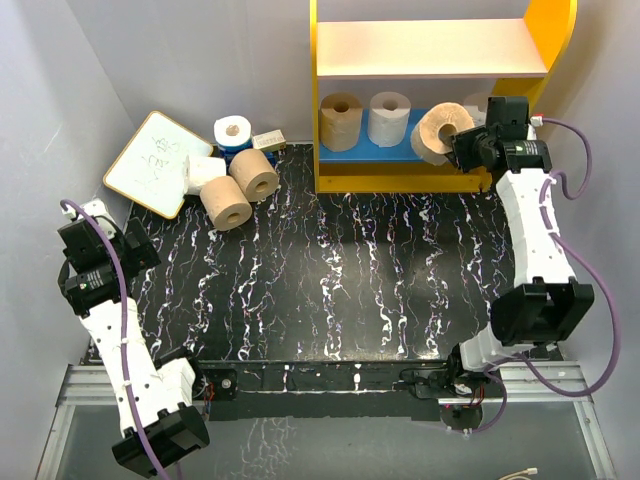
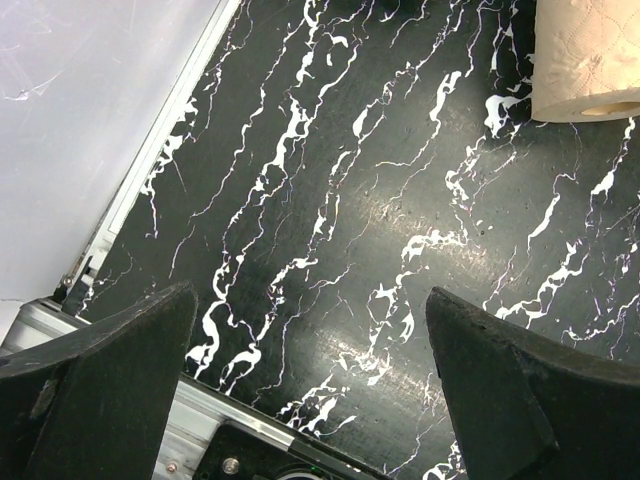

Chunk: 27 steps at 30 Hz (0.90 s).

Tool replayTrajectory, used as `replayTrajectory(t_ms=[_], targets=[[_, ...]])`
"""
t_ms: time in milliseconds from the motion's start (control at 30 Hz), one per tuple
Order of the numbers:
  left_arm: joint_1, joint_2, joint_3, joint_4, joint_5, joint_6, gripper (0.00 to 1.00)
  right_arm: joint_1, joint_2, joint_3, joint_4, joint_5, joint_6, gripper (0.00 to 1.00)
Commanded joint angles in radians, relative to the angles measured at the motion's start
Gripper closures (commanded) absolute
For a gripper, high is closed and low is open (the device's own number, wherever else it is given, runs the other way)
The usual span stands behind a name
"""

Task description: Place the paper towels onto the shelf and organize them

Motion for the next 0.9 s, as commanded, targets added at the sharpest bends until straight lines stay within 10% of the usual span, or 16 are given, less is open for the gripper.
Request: replayTrajectory(t_ms=[0,867], targets=[[0.009,0.003,-0.001,0.007,-0.010,-0.011,0.02,-0.019,0.037,0.100,0.111,-0.008,0.102,1.00],[0.010,0.026,-0.001,0.007,-0.028,-0.017,0.02,-0.038,0.307,0.196,0.245,0.076,0.099,1.00]])
